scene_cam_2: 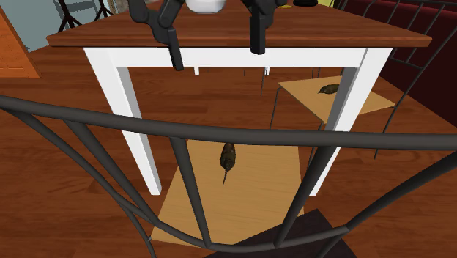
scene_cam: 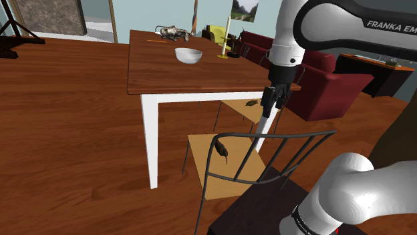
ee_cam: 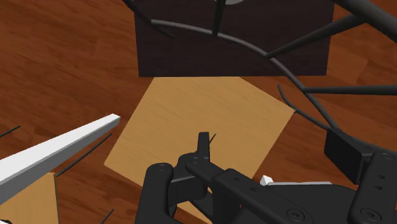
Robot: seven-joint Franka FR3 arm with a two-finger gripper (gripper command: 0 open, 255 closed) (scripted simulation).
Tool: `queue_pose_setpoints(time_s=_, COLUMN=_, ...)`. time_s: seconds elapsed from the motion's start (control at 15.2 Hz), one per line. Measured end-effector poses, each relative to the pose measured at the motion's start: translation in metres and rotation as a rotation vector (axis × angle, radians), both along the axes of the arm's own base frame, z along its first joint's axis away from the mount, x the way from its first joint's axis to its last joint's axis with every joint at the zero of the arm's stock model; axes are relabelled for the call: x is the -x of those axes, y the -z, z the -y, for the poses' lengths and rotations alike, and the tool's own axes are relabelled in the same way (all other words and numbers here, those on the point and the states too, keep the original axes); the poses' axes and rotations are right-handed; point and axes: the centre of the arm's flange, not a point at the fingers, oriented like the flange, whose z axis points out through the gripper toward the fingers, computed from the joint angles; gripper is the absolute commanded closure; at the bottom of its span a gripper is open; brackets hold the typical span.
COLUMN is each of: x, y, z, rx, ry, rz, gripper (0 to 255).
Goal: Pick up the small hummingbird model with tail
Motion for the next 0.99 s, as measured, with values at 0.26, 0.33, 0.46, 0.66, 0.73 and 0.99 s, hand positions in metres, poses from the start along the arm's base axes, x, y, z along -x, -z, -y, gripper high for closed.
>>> queue_pose_setpoints(time_s=0.26, x=-0.014, y=0.022, z=0.004, rx=0.0, ry=0.015, rz=-0.004, gripper=0)
queue_pose_setpoints(time_s=0.33, x=-0.022, y=0.035, z=0.009, rx=0.0, ry=0.021, rz=-0.007, gripper=0)
queue_pose_setpoints(time_s=0.46, x=-0.035, y=0.054, z=0.012, rx=0.0, ry=0.035, rz=-0.008, gripper=0)
queue_pose_setpoints(time_s=0.66, x=-0.059, y=0.086, z=0.017, rx=0.0, ry=0.055, rz=-0.012, gripper=0)
queue_pose_setpoints(time_s=0.73, x=-0.063, y=0.096, z=0.019, rx=0.0, ry=0.062, rz=-0.013, gripper=0)
queue_pose_setpoints(time_s=0.99, x=-0.091, y=0.14, z=0.031, rx=0.0, ry=0.09, rz=-0.019, gripper=0)
